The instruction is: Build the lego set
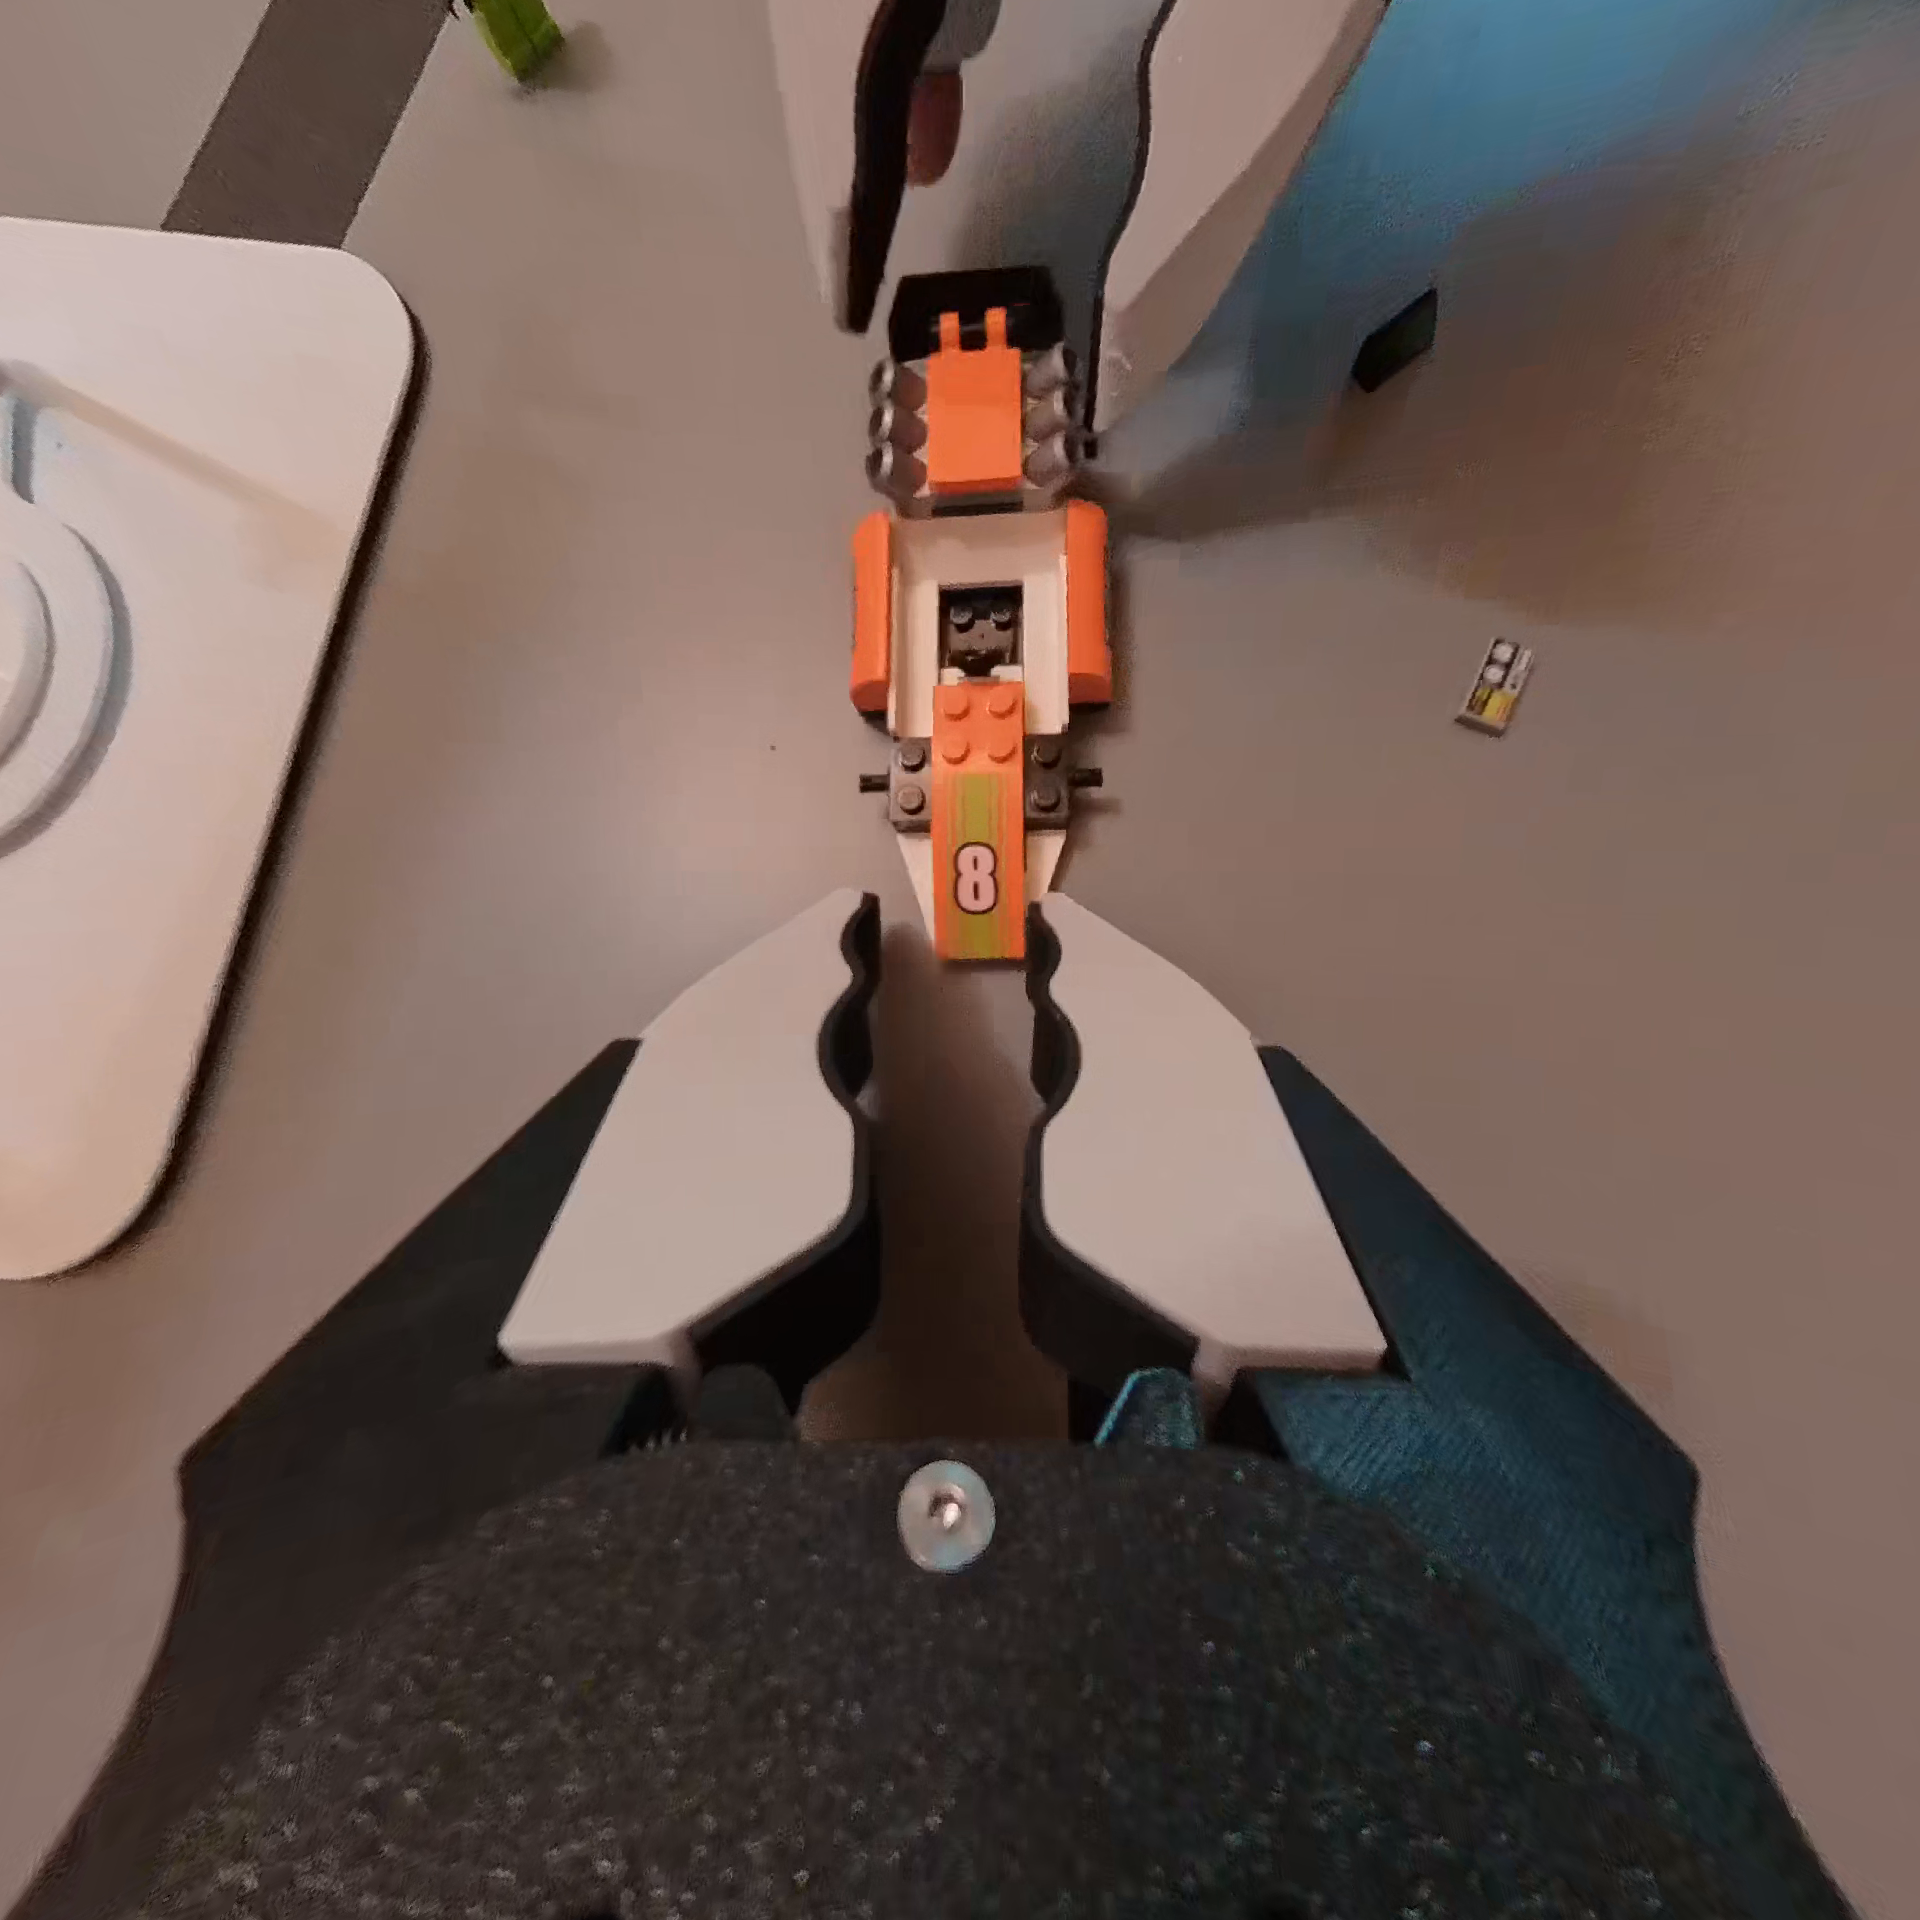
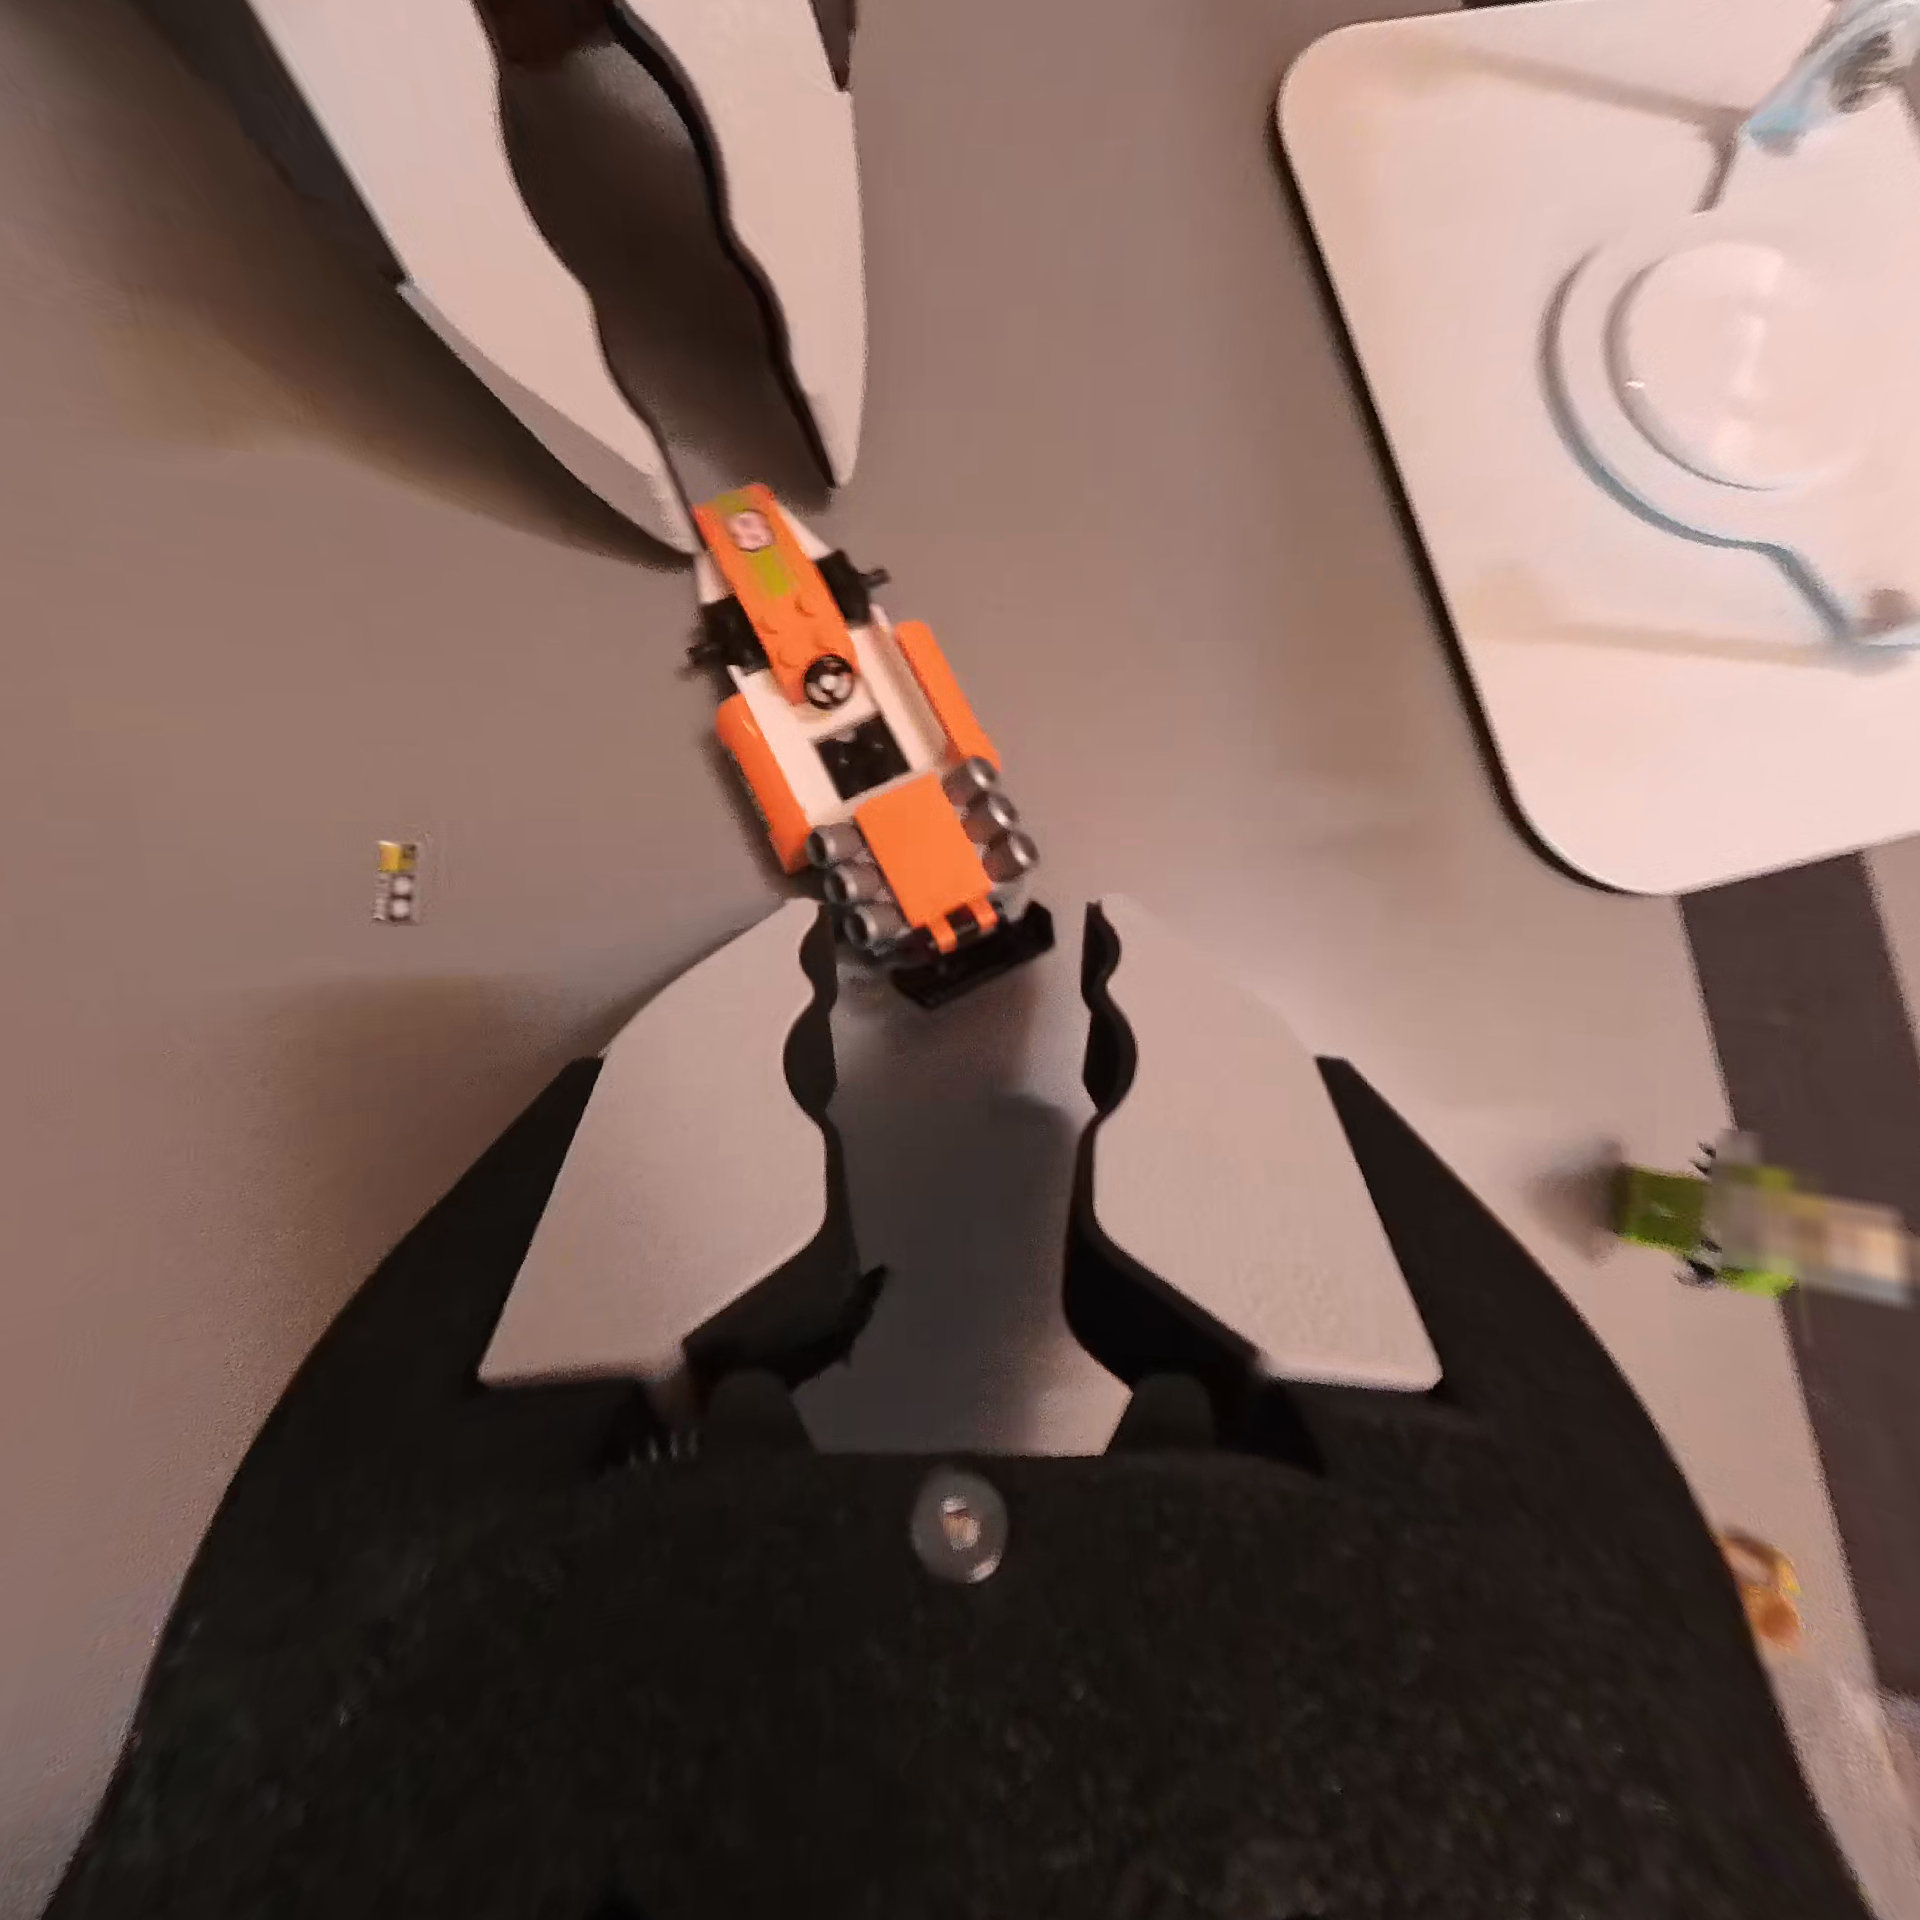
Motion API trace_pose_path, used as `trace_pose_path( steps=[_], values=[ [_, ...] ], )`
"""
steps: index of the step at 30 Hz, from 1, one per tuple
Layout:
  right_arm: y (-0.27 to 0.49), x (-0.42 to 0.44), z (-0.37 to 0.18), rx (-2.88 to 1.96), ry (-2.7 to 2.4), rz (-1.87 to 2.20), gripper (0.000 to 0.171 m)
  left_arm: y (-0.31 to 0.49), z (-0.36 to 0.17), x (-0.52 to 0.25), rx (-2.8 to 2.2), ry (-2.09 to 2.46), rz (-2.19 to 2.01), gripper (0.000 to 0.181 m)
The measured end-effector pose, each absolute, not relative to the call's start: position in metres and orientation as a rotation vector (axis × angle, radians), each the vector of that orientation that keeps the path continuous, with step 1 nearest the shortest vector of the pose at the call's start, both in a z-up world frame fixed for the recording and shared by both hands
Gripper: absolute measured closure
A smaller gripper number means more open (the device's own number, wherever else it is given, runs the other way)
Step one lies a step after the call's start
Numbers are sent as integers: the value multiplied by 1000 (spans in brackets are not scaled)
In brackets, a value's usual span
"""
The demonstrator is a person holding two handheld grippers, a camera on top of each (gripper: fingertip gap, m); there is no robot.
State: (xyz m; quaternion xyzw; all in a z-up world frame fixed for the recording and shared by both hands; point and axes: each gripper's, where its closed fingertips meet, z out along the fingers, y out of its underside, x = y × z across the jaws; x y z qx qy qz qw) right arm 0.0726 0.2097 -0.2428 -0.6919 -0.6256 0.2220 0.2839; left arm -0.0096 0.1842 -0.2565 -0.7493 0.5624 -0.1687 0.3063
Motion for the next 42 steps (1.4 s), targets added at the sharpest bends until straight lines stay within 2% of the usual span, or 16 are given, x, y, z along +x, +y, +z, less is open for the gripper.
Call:
trace_pose_path(
  steps=[2, 6, 9, 12, 16, 20, 33, 42],
  values=[
    [202, 66, -241, -1831, -1693, 639, 133, 188, -257, -13, -1968, 1516, -406, 157],
    [181, 68, -236, -1814, -1687, 621, 134, 189, -258, -16, -1962, 1508, -418, 160],
    [163, 72, -230, -1805, -1633, 593, 144, 187, -257, -13, -1937, 1505, -445, 166],
    [156, 79, -226, -1822, -1585, 513, 136, 187, -257, -12, -1930, 1507, -440, 163],
    [127, 76, -215, -1775, -1640, 503, 143, 190, -254, -18, -1925, 1503, -396, 159],
    [99, 62, -239, -1785, -1790, 478, 143, 192, -250, -23, -1922, 1473, -372, 159],
    [107, 49, -262, -1824, -2005, 471, 164, 171, -238, -19, -1860, 1508, -433, 161],
    [155, 32, -223, -1383, -2169, 405, 164, 172, -250, -15, -1881, 1525, -455, 163]
  ],
)
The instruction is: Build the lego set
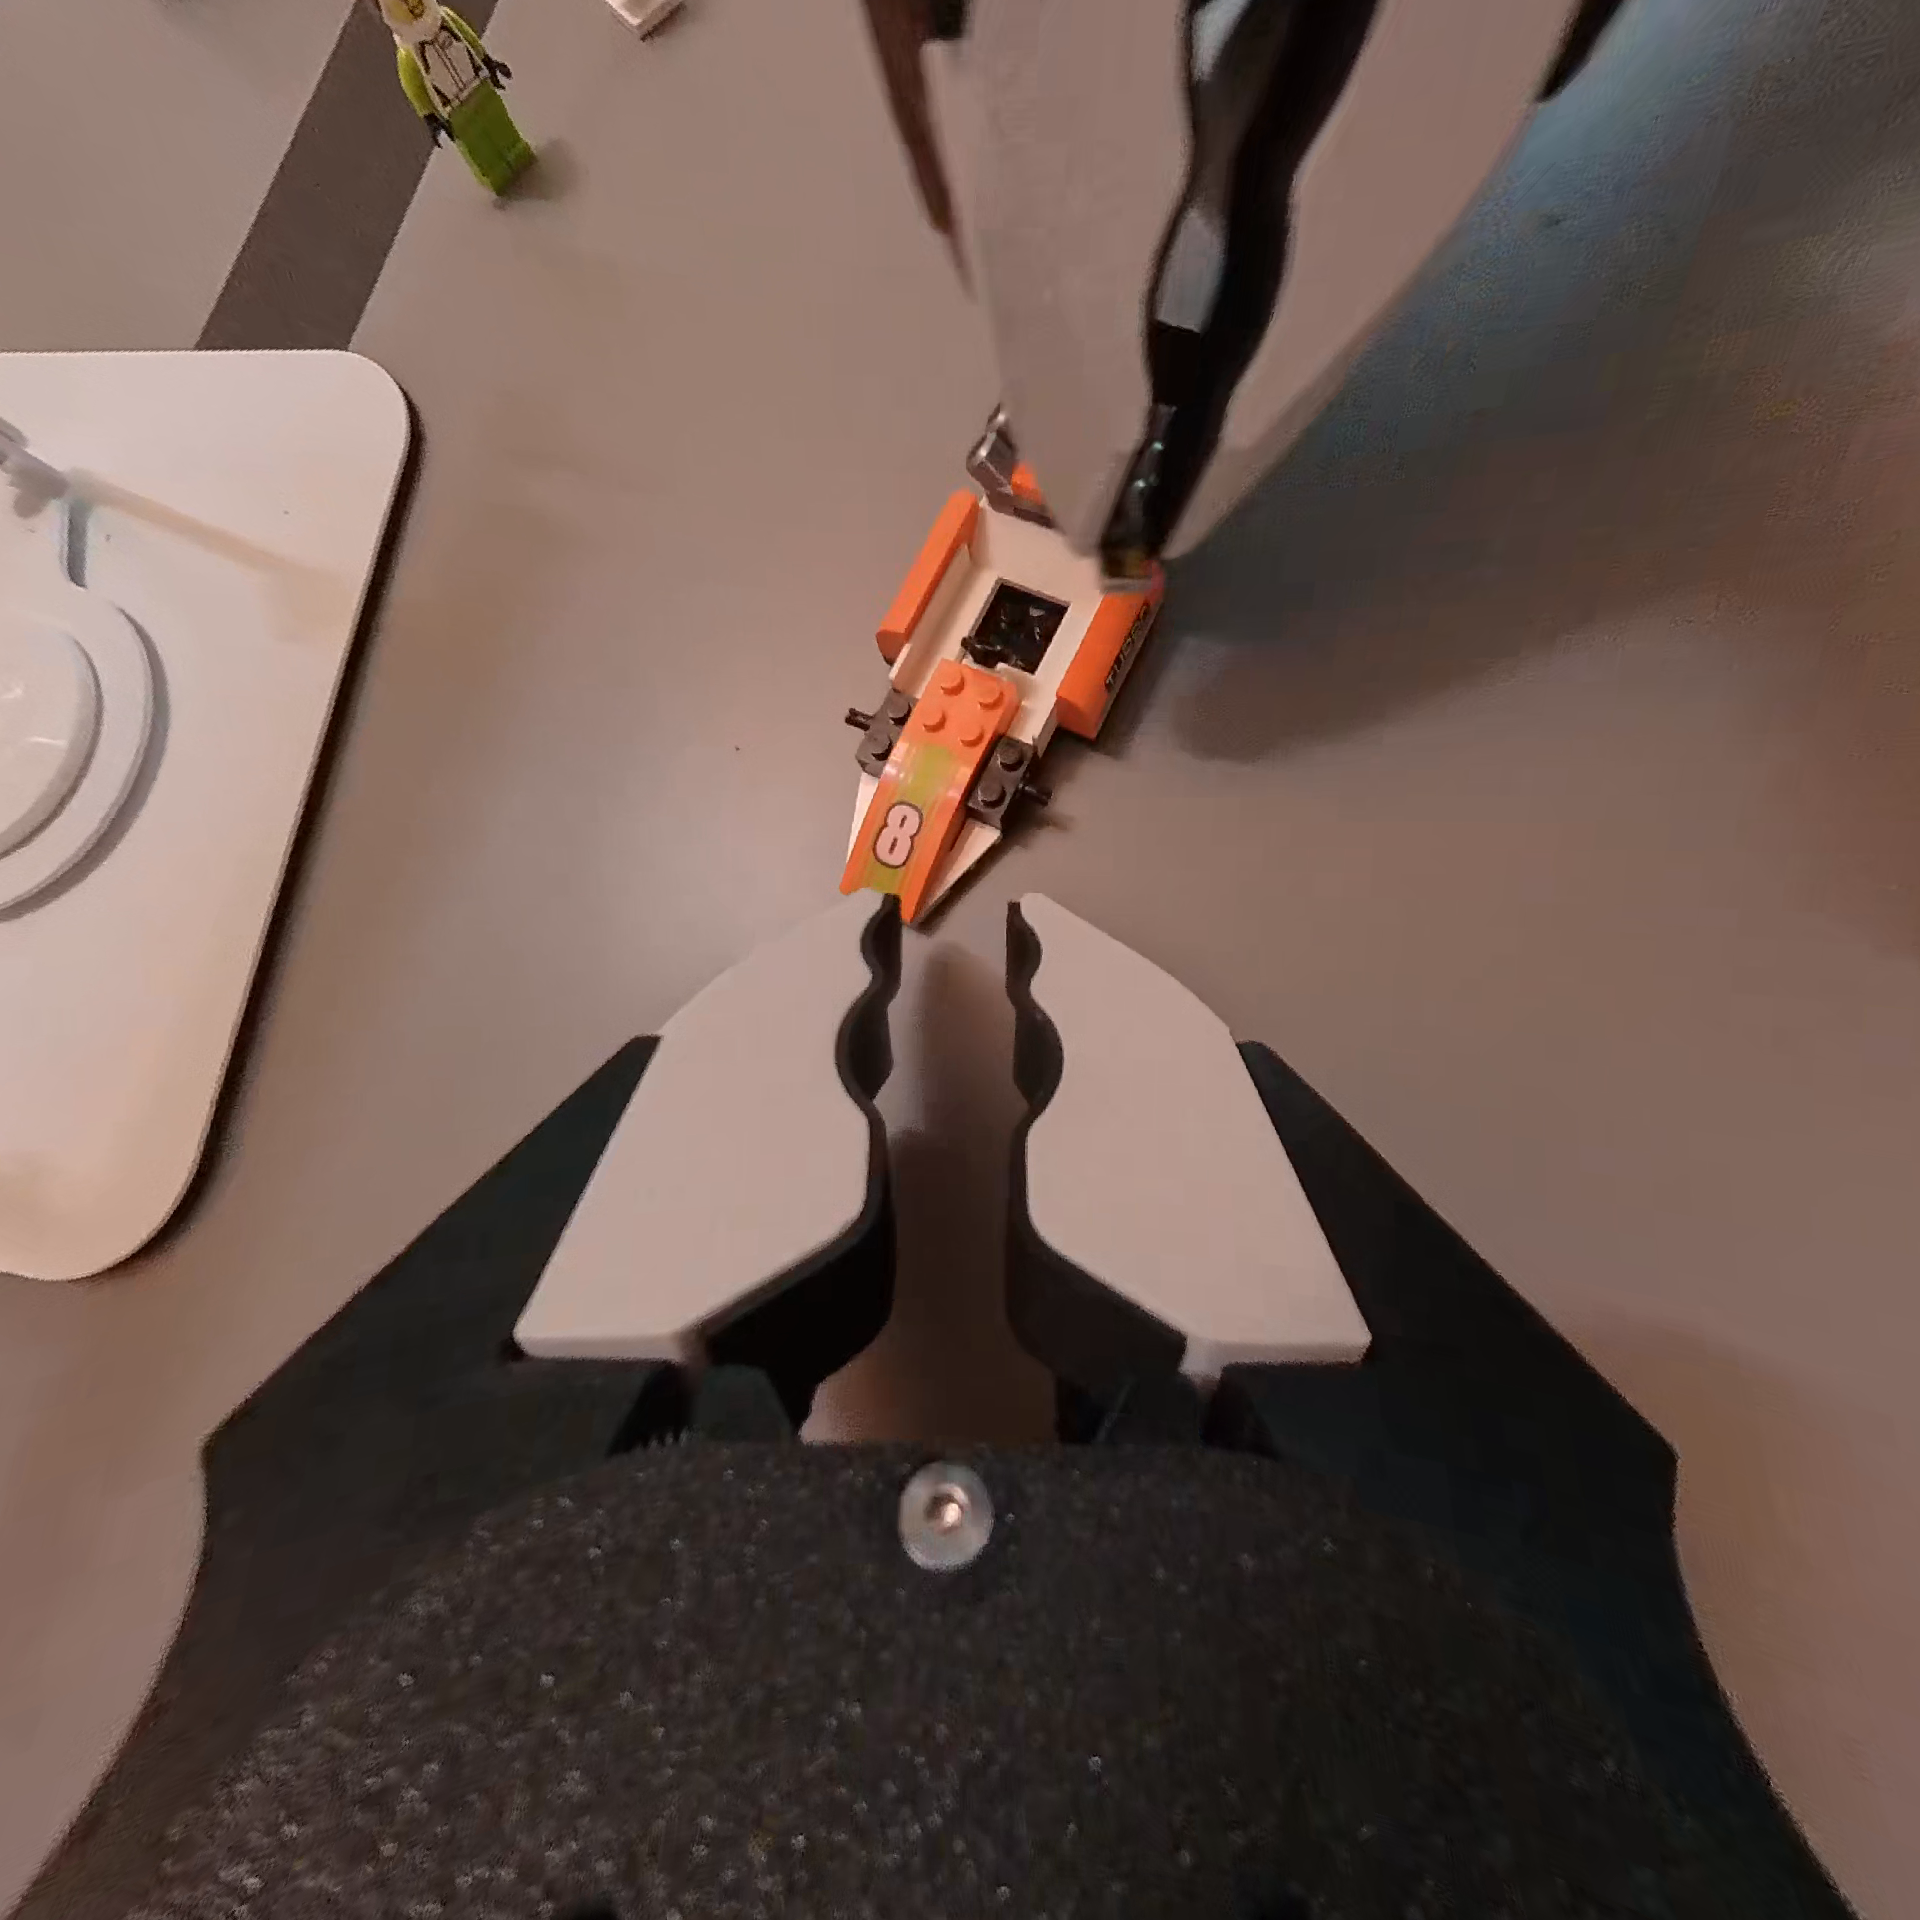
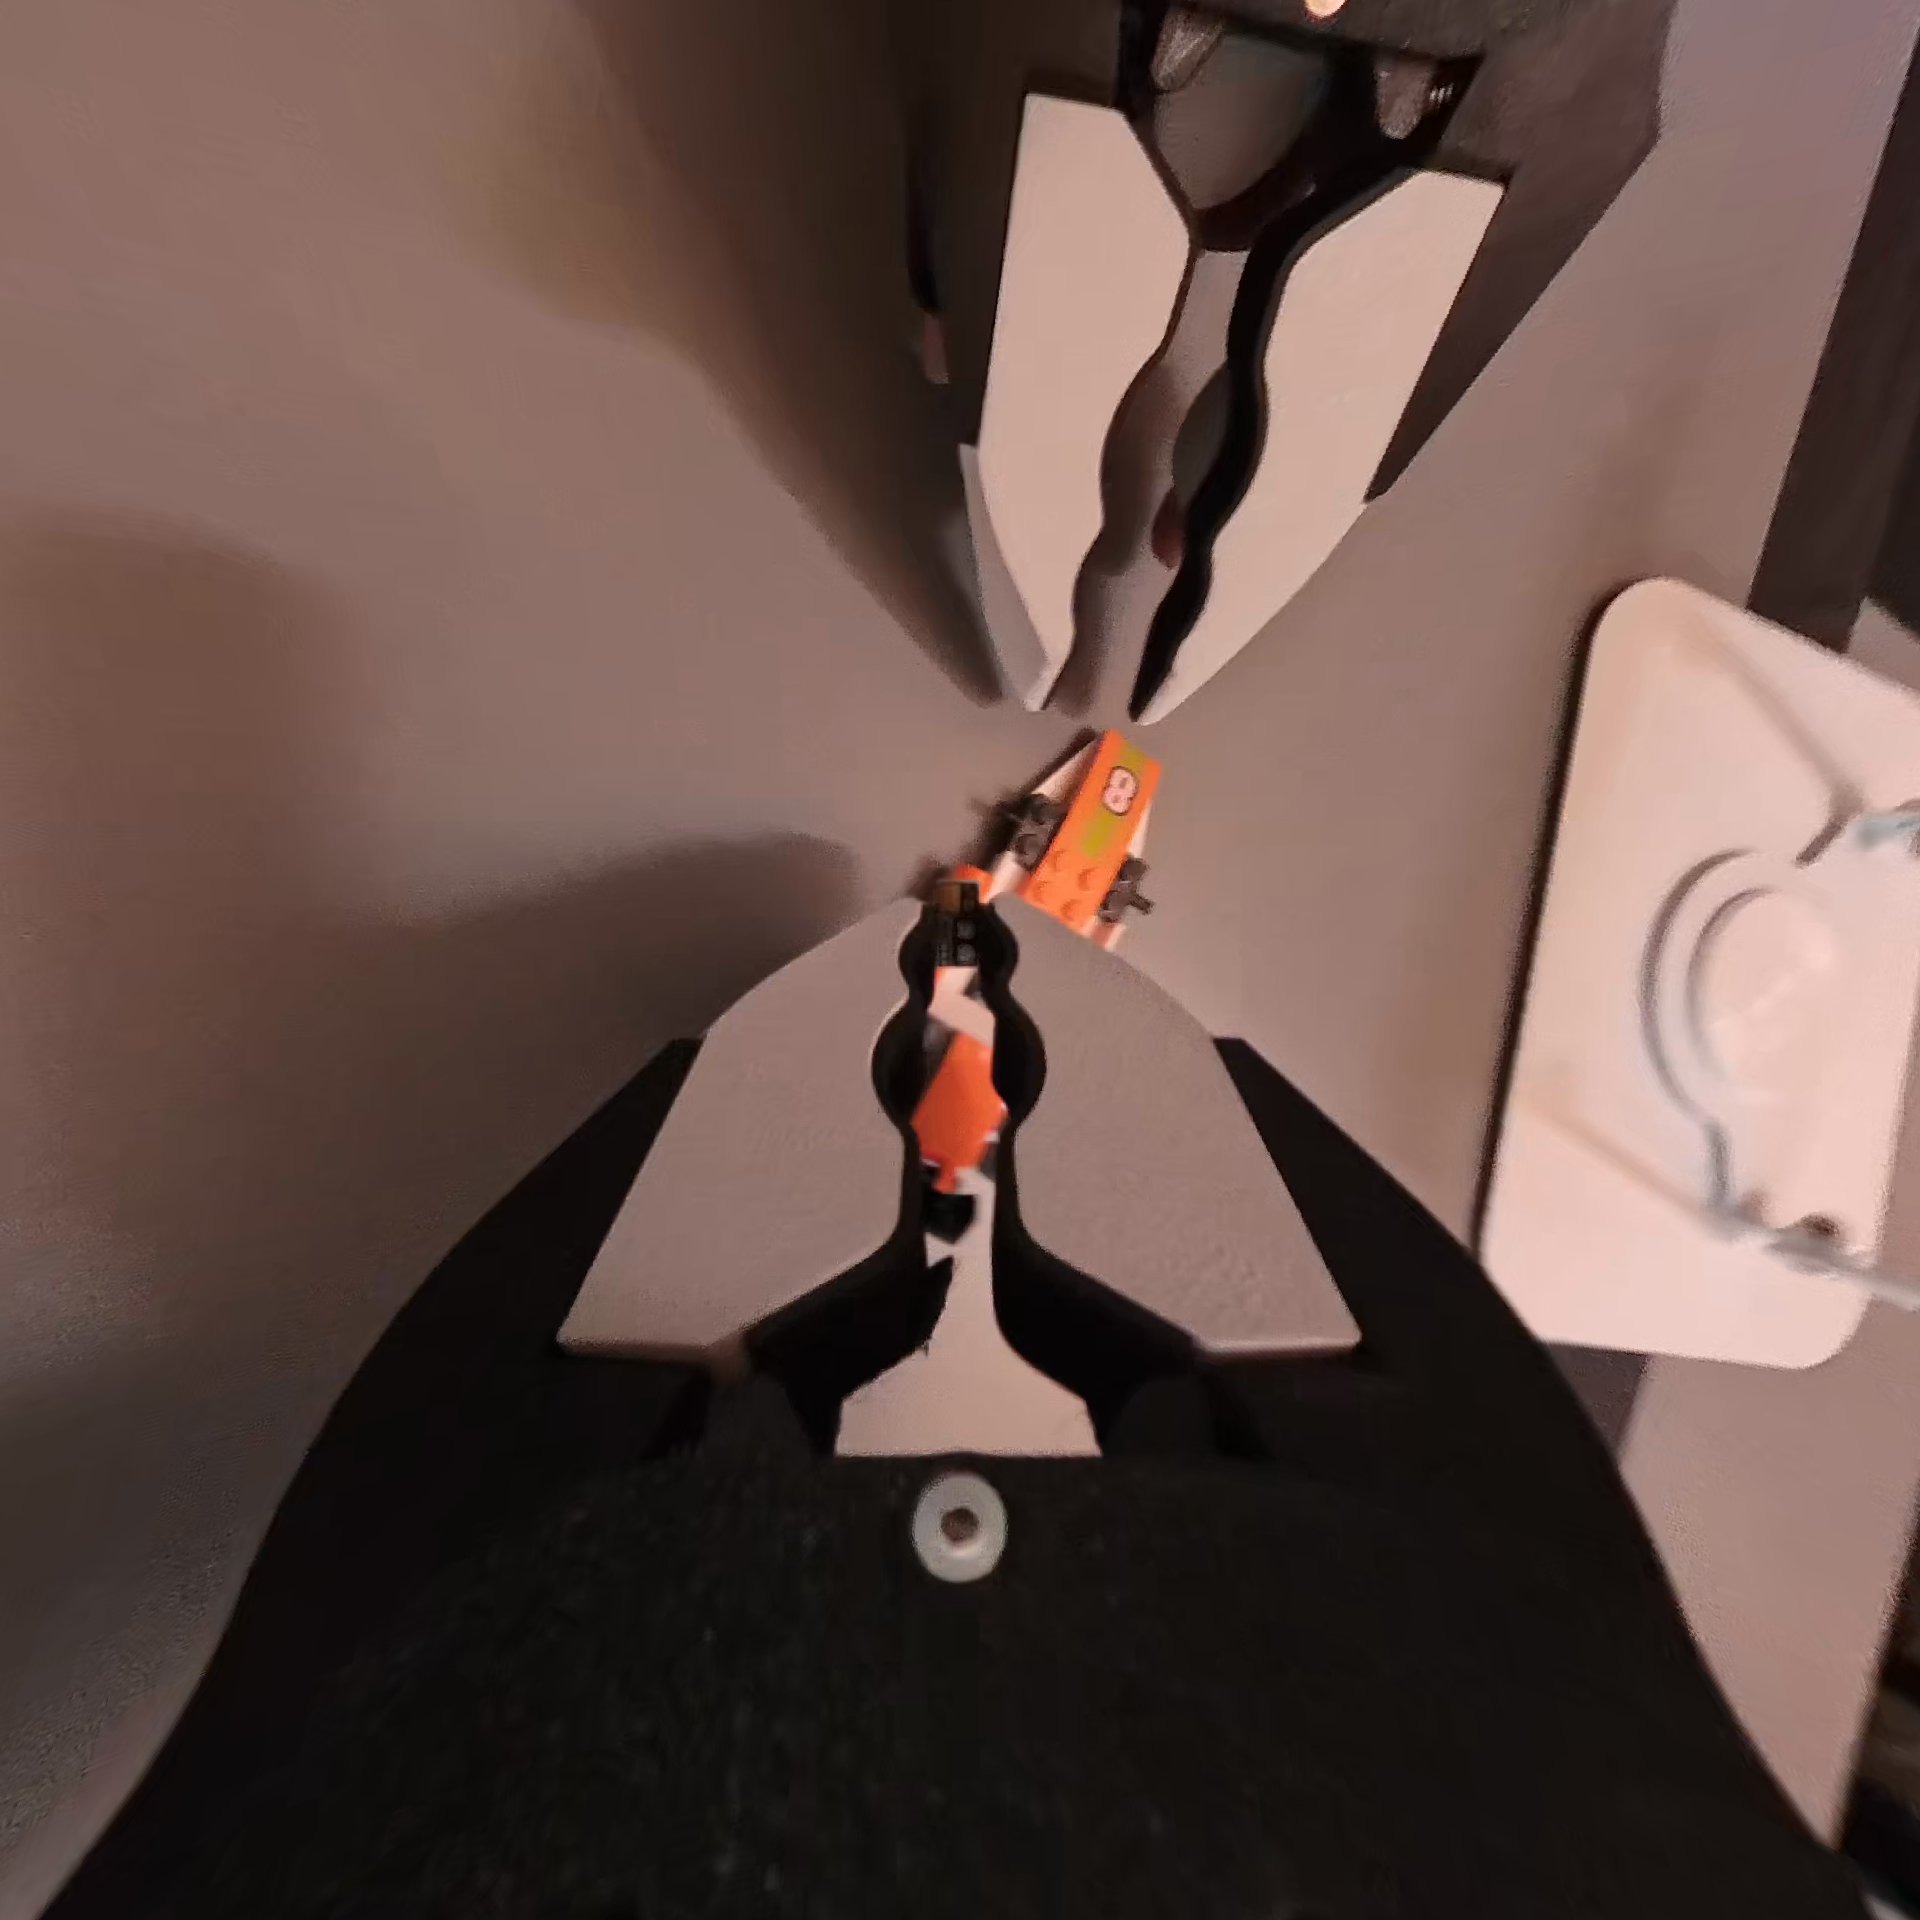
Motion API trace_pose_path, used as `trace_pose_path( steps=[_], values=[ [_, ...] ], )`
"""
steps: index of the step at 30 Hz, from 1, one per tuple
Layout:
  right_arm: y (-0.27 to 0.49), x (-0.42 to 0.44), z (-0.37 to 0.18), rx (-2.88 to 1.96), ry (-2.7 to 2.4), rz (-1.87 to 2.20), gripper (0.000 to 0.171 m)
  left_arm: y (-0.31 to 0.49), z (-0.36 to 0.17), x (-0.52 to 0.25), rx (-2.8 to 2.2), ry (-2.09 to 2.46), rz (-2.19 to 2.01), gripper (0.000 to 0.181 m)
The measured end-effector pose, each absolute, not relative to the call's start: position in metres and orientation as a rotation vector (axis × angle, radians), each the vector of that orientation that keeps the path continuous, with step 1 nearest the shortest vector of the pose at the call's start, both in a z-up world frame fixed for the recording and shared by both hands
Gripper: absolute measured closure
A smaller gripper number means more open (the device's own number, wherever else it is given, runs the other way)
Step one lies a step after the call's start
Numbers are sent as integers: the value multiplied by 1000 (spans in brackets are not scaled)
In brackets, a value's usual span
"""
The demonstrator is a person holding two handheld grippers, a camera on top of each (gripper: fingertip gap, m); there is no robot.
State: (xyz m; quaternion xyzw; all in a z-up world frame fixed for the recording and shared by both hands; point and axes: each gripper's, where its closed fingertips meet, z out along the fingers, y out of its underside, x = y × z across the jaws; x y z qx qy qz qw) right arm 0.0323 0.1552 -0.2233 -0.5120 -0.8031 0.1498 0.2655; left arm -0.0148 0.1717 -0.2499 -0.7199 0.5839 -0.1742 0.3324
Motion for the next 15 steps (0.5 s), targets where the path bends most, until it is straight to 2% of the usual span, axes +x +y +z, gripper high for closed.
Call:
trace_pose_path(
  steps=[15],
  values=[
    [178, 21, -243, -1157, -2604, 400, 164, 170, -247, -4, -1869, 1477, -560, 166]
  ],
)
